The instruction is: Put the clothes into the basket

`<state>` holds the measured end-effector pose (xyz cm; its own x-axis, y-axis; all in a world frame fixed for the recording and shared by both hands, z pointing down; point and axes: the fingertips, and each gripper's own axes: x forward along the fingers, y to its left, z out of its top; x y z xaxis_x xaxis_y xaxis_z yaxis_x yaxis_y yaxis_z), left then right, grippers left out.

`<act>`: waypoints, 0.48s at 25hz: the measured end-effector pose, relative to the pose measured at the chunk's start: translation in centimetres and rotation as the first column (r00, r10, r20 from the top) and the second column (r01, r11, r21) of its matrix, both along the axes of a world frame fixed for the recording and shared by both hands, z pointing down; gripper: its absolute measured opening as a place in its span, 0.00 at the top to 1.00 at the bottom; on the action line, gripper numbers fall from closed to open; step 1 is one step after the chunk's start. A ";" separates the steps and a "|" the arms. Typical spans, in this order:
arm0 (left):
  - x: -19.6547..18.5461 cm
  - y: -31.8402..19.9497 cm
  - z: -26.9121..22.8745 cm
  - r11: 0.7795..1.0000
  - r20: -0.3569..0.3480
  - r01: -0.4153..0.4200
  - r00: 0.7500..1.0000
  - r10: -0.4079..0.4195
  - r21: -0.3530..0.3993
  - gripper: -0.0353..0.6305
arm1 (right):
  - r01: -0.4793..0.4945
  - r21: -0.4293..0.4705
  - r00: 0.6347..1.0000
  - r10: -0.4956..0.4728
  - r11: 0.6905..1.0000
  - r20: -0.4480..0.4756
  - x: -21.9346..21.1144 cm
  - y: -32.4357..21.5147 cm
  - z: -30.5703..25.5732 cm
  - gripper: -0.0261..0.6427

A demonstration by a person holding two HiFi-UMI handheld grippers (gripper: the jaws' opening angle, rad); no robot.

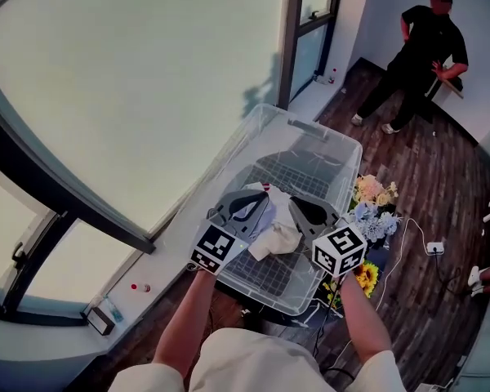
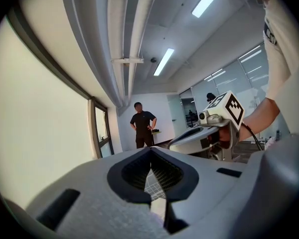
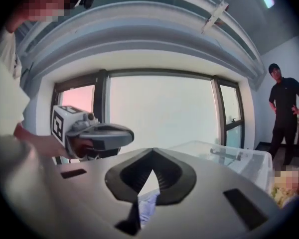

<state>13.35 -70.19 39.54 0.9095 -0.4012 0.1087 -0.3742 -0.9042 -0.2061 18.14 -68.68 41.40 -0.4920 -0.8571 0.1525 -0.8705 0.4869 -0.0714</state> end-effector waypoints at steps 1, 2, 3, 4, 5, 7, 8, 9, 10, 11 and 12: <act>0.1 0.1 0.1 1.000 0.000 -0.001 1.000 0.001 -0.001 0.92 | -0.001 0.008 1.000 0.000 1.000 0.022 0.4 0.6 -0.5 0.94; 0.1 0.3 0.2 1.000 0.002 -0.002 1.000 0.002 -0.002 0.92 | -0.003 0.011 0.999 0.002 1.000 0.037 0.7 1.0 -0.7 0.94; 0.1 0.4 0.3 1.000 0.004 -0.001 1.000 0.001 -0.005 0.92 | -0.005 0.010 0.999 0.005 1.000 0.044 1.0 1.3 -0.8 0.94; 0.0 0.5 0.4 1.000 0.006 0.000 1.000 0.000 -0.009 0.92 | -0.006 0.005 0.999 0.006 1.000 0.046 1.0 1.5 -0.8 0.94; -0.2 0.7 0.5 1.000 0.008 0.002 1.000 -0.002 -0.015 0.92 | -0.004 0.000 0.999 0.004 1.000 0.043 0.9 1.7 -0.7 0.94; -0.4 0.9 0.8 1.000 0.011 0.002 1.000 -0.002 -0.023 0.92 | 0.004 -0.006 0.999 -0.004 1.000 0.038 0.5 1.8 -0.7 0.94; -0.4 0.9 0.8 1.000 0.013 0.002 1.000 -0.001 -0.023 0.92 | 0.009 -0.005 0.999 -0.009 1.000 0.038 0.2 1.7 -0.7 0.94; -0.5 0.9 1.0 1.000 0.014 0.002 1.000 -0.001 -0.023 0.92 | 0.012 -0.006 0.999 -0.012 1.000 0.038 0.0 1.6 -0.6 0.94; -0.6 0.8 1.1 1.000 0.015 0.002 1.000 -0.002 -0.025 0.92 | 0.012 -0.008 0.999 -0.012 1.000 0.035 -0.2 1.5 -0.4 0.94; -0.7 0.8 1.3 1.000 0.015 0.003 1.000 -0.002 -0.027 0.92 | 0.011 -0.012 0.999 -0.011 1.000 0.032 -0.3 1.3 -0.2 0.94; -0.9 0.8 1.5 1.000 0.015 0.003 1.000 -0.003 -0.029 0.92 | 0.010 -0.015 0.999 -0.010 1.000 0.032 -0.4 1.2 0.0 0.94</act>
<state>12.50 -69.40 41.05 0.9065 -0.4004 0.1341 -0.3739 -0.9087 -0.1857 17.71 -67.44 41.43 -0.5054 -0.8498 0.1498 -0.8627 0.4943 -0.1065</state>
